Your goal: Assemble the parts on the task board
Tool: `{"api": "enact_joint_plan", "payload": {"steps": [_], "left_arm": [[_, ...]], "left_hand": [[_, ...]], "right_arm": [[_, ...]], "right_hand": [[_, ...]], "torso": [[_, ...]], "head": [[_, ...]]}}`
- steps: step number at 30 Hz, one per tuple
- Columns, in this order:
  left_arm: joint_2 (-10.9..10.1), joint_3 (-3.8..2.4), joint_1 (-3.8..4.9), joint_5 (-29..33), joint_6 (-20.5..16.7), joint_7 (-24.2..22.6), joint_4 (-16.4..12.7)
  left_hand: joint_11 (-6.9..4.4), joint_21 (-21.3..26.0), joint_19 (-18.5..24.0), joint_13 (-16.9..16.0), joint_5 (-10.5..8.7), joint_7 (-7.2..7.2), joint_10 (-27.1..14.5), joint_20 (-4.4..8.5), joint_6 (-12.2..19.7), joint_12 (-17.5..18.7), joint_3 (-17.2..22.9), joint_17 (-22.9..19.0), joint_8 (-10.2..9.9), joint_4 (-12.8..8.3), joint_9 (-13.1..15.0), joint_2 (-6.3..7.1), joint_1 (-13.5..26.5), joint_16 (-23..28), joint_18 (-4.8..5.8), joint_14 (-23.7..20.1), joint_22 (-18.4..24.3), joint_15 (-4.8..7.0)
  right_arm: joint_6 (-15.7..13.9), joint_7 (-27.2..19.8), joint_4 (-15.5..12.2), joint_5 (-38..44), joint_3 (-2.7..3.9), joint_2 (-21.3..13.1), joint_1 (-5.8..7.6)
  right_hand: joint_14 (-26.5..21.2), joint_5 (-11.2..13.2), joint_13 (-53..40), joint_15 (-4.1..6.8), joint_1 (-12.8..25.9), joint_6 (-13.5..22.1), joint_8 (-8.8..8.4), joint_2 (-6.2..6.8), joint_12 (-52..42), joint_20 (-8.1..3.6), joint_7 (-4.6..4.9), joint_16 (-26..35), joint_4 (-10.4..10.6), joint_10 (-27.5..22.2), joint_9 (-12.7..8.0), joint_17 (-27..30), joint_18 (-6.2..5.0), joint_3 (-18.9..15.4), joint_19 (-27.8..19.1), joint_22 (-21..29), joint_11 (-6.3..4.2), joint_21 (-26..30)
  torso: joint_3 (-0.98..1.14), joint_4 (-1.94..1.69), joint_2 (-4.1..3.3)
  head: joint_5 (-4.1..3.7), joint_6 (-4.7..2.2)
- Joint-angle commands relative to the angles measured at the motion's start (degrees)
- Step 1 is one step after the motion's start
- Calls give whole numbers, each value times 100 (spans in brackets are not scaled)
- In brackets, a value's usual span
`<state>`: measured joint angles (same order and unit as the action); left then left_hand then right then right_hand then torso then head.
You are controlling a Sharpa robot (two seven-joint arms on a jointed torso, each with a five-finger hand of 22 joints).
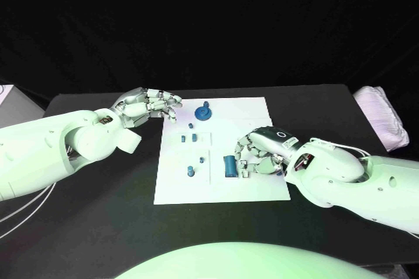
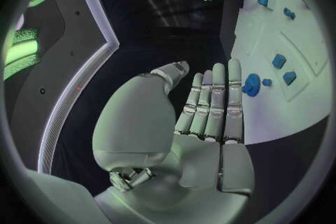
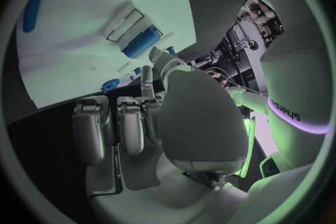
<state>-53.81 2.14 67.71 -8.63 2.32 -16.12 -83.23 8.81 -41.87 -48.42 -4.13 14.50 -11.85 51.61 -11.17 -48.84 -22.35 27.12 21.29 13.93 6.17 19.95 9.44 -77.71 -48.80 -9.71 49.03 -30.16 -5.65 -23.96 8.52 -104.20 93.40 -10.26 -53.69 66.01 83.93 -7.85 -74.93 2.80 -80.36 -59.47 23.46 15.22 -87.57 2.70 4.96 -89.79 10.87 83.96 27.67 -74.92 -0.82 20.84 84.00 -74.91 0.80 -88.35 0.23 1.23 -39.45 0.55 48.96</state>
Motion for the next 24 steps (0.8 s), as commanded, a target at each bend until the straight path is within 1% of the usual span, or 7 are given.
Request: {"api": "enact_joint_plan", "payload": {"steps": [1,2,3,4,7,11,24], "left_arm": [[13,-1,-2,25,99,-30,-9],[13,-1,-2,25,97,-31,-10],[14,-1,-2,25,96,-31,-10],[16,-1,-2,25,96,-32,-10],[23,-1,-2,25,102,-32,-12],[31,0,-2,25,107,-33,-9],[34,1,-5,25,124,-14,-9]], "left_hand": [[18,13,-14,-5,11,9,-27,3,-29,23,43,-3,37,2,4,-41,-32,-22,-70,-48,0,-6],[18,13,-14,-5,11,9,-27,3,-29,23,43,-3,37,2,4,-41,-32,-22,-70,-48,0,-6],[18,13,-14,-5,11,9,-27,3,-29,23,43,-3,37,2,4,-41,-32,-22,-70,-48,0,-6],[18,13,-14,-5,11,9,-27,3,-29,23,43,-3,37,2,4,-41,-32,-22,-70,-48,0,-6],[18,13,-14,-5,11,9,-27,3,-29,23,43,-3,37,2,4,-41,-32,-22,-70,-48,0,-6],[18,13,-14,-5,11,9,-27,3,-29,23,43,-3,37,2,4,-41,-32,-22,-70,-48,0,-6],[18,13,-14,-5,11,9,-27,3,-29,23,43,-3,37,2,4,-41,-32,-22,-70,-48,0,-6]], "right_arm": [[-435,325,-4,-491,-2,-45,-20],[-466,374,-6,-551,-2,-51,-29],[-481,405,-7,-583,-3,-51,-34],[-509,471,-8,-640,-4,-43,-48],[-579,614,-4,-720,-6,1,-94],[-620,774,29,-752,-13,92,-153],[-535,995,116,-645,-24,327,-347]], "right_hand": [[607,38,-1343,119,-8,117,529,-100,-41,-49,-140,-21,162,439,316,-1508,60,-360,572,-1480,-135,-54],[607,40,-1354,150,-45,148,741,-129,-55,-77,-182,-21,234,451,443,-1508,65,-458,578,-1486,-168,-78],[607,59,-1358,158,-57,155,800,-132,-61,-84,-195,-21,254,456,479,-1508,66,-487,578,-1487,-176,-81],[607,153,-1379,183,-105,199,974,-160,-87,-106,-226,-21,330,478,587,-1508,71,-573,585,-1493,-204,-106],[607,450,-1479,225,-236,229,1217,-249,-210,-146,-283,-21,438,577,727,-1508,78,-647,594,-1503,-254,-140],[607,494,-1507,247,-287,199,1308,-296,-243,-165,-318,-21,476,604,769,-1508,82,-656,600,-1509,-282,-165],[607,504,-1507,324,-381,102,1487,-261,-243,-234,-408,-21,530,604,842,-1508,82,-767,600,-1509,-362,-165]], "torso": [[5,7,-8],[7,13,-8],[7,10,-8],[7,11,-7],[3,-2,-6],[5,-17,-2],[3,-7,-10]], "head": [[-14,-5],[-6,-10],[-8,-11],[-13,-11],[-33,-9],[-33,-1],[-24,28]]}}
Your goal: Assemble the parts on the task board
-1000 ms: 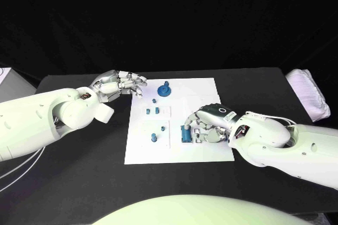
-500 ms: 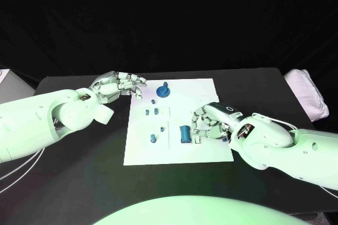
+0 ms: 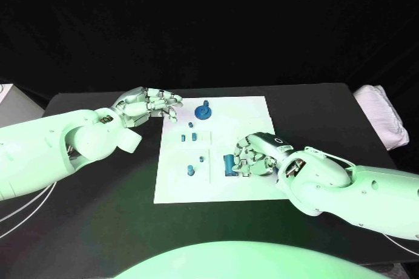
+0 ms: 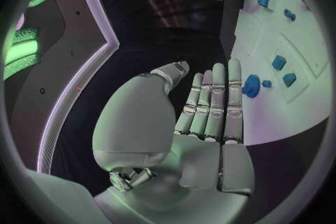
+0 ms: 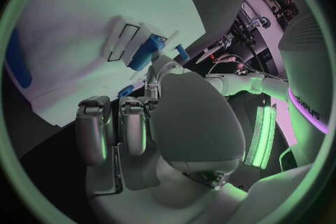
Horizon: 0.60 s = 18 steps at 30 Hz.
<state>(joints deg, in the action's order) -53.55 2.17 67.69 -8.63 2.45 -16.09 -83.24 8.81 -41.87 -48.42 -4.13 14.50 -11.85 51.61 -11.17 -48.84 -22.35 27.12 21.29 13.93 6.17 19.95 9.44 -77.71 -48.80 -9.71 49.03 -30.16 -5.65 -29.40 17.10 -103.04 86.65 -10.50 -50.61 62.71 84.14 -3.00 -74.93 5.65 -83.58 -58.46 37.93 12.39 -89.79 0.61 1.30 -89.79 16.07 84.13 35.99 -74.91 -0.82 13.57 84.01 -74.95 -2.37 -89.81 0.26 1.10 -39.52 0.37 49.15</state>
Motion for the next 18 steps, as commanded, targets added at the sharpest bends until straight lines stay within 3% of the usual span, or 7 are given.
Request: {"api": "enact_joint_plan", "payload": {"steps": [1,18], "left_arm": [[8,-2,-3,25,114,-14,-8],[0,0,-5,17,119,11,-3]], "left_hand": [[18,12,-14,-6,11,9,-27,3,-29,23,43,-3,37,2,4,-41,-32,-22,-70,-48,0,-6],[19,13,-10,-4,9,10,-31,3,-27,26,46,-8,46,19,3,-44,-36,-22,-68,-53,-5,-8]], "right_arm": [[26,131,-3,32,0,24,-20],[9,279,-27,329,0,39,-38]], "right_hand": [[586,20,-1507,42,-61,0,44,30,-21,-27,-44,-21,12,587,12,-1509,82,-51,599,-1505,-46,-19],[586,18,-1507,55,-83,-7,77,31,-21,-45,-57,-21,29,587,19,-1509,82,-130,599,-1505,-57,-19]], "torso": [[-2,8,-1],[-2,5,-2]], "head": [[-3,15],[-4,40]]}}
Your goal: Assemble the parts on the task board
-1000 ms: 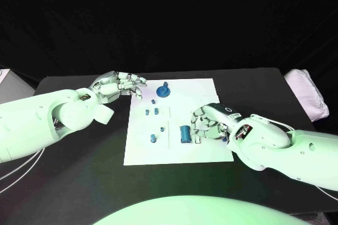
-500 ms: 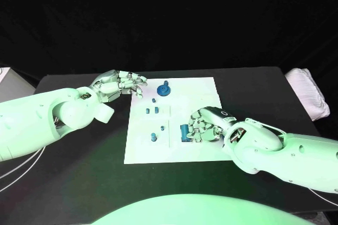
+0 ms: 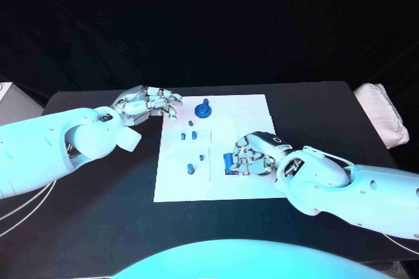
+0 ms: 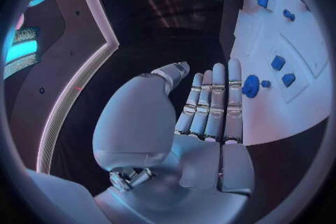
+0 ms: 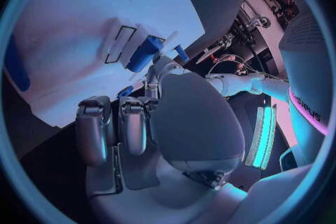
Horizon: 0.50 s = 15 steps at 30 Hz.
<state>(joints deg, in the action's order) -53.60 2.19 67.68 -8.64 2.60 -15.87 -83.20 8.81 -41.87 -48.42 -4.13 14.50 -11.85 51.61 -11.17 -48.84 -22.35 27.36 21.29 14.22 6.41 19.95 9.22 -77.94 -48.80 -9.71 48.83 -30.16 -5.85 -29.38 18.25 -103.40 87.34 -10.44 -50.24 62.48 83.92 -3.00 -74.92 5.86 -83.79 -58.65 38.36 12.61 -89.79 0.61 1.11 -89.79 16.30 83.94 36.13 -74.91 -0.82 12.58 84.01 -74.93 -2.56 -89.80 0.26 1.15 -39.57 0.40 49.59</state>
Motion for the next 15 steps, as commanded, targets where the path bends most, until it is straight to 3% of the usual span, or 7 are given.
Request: {"api": "enact_joint_plan", "payload": {"steps": [1,15], "left_arm": [[4,-2,-4,17,103,-11,-6],[0,-1,-6,14,95,-16,1]], "left_hand": [[19,13,-10,-4,9,9,-31,3,-27,26,22,-8,17,-5,3,-22,-13,-22,-68,-32,-5,12],[19,13,-10,-4,9,9,-31,3,-27,26,22,-8,17,-5,3,-22,-13,-22,-68,-32,-5,12]], "right_arm": [[-12,195,13,305,-7,2,-16],[-528,490,19,678,-2,-32,-17]], "right_hand": [[608,18,-1508,36,-74,13,35,0,-21,-47,-40,-21,5,606,4,-1509,82,-30,599,-1507,-41,-20],[608,15,-1508,49,-149,25,35,-114,-21,-62,-49,-21,16,606,-12,-1509,82,19,599,-1507,-52,-20]], "torso": [[-2,2,3],[1,0,2]], "head": [[-11,-3],[-21,-40]]}}
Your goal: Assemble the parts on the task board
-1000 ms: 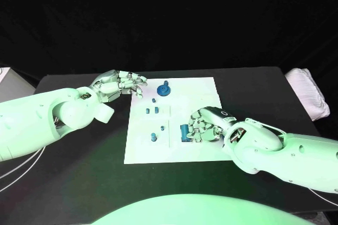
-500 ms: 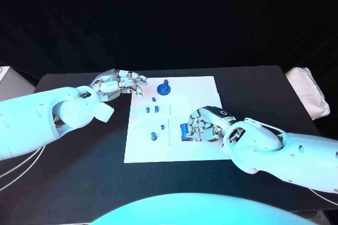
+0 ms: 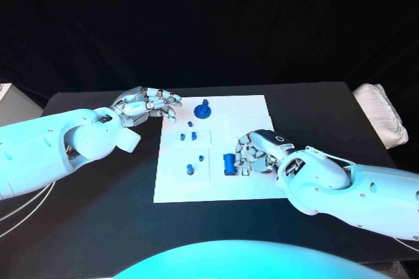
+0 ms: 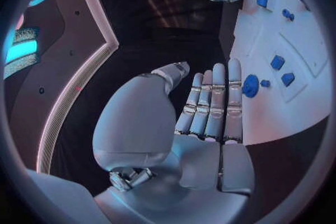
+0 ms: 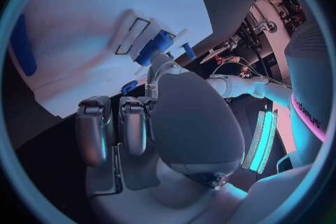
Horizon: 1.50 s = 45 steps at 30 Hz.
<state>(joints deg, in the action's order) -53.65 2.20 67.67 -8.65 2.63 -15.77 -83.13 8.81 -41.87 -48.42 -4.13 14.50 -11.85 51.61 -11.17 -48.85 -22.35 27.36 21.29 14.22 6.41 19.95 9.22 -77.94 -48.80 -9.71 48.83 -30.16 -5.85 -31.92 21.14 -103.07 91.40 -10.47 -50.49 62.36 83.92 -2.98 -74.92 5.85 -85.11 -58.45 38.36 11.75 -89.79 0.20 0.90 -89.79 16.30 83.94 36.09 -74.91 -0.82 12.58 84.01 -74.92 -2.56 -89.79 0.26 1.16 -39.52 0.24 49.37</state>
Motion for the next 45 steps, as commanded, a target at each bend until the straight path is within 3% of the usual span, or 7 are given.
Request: {"api": "enact_joint_plan", "payload": {"steps": [1,16,20,23,25,36,45], "left_arm": [[5,-2,-4,15,91,-26,-6],[12,-2,-5,14,88,-25,-2],[10,-2,-5,14,83,-29,-9],[4,-2,-5,14,66,-33,-24],[-13,-2,-5,14,45,-45,-56],[-97,-2,-6,14,0,-96,-189],[-122,-2,-8,14,6,-104,-226]], "left_hand": [[19,13,-10,-4,9,9,-31,3,-27,26,22,-8,17,-4,3,-22,-13,-22,-68,-32,-5,12],[19,14,-9,-4,8,11,-34,2,-27,28,23,-9,21,7,3,-28,-10,-22,-67,-33,-7,11],[19,14,-9,-4,8,11,-34,2,-27,28,23,-9,21,7,3,-28,-10,-22,-67,-33,-7,11],[19,14,-9,-4,8,11,-34,2,-27,28,23,-9,21,7,3,-28,-10,-22,-67,-33,-7,11],[19,14,-9,-4,8,11,-34,2,-27,28,23,-9,21,7,3,-28,-10,-22,-67,-33,-7,11],[19,14,-8,-4,8,11,-34,2,-26,28,23,-10,22,9,3,-28,-10,-23,-68,-33,-7,11],[18,13,-9,-4,9,13,-33,3,-26,28,27,-10,25,8,3,-31,-18,-24,-68,-33,-9,13]], "right_arm": [[-293,222,-18,289,2,-8,-5],[-618,47,-158,112,18,-189,20],[-676,-117,-225,-541,23,-453,117],[-577,-171,-280,-1273,24,-711,182],[-477,-190,-357,-1732,23,-975,216],[-113,-69,-483,-1358,-12,-1764,176],[29,345,-518,-858,-39,-1772,-10]], "right_hand": [[608,13,-1508,49,-18,6,35,-31,-21,-21,-27,-21,16,606,-9,-1509,82,21,599,-1508,-53,-21],[608,10,-1508,45,36,44,18,-19,-21,-24,-15,-21,31,606,-26,-1509,82,1,599,-1508,-48,-21],[608,-5,-1508,-36,133,339,-297,-51,-21,23,123,-21,32,606,-217,-1509,82,8,599,-1508,59,-21],[608,-204,-1508,-199,482,571,-809,-170,-21,147,339,-21,32,606,-523,-1509,82,-29,599,-1508,252,-21],[608,-235,-1491,-308,539,677,-1198,-144,1,248,482,-21,20,589,-777,-1509,76,-30,591,-1500,377,12],[608,-176,-1382,-386,699,583,-1538,-44,148,352,560,-21,39,482,-1025,-1509,54,-213,563,-1471,454,120],[608,-202,-1387,-323,1032,235,-1544,-99,143,324,461,-21,54,492,-1109,-1509,59,-467,571,-1478,373,92]], "torso": [[-1,-4,-4],[-10,11,12],[-18,19,17],[-20,13,15],[-25,7,10],[-2,78,16],[10,106,19]], "head": [[-6,-12],[-41,-11],[-74,-30],[-104,-40],[-156,-35],[-238,-40],[-273,-62]]}}
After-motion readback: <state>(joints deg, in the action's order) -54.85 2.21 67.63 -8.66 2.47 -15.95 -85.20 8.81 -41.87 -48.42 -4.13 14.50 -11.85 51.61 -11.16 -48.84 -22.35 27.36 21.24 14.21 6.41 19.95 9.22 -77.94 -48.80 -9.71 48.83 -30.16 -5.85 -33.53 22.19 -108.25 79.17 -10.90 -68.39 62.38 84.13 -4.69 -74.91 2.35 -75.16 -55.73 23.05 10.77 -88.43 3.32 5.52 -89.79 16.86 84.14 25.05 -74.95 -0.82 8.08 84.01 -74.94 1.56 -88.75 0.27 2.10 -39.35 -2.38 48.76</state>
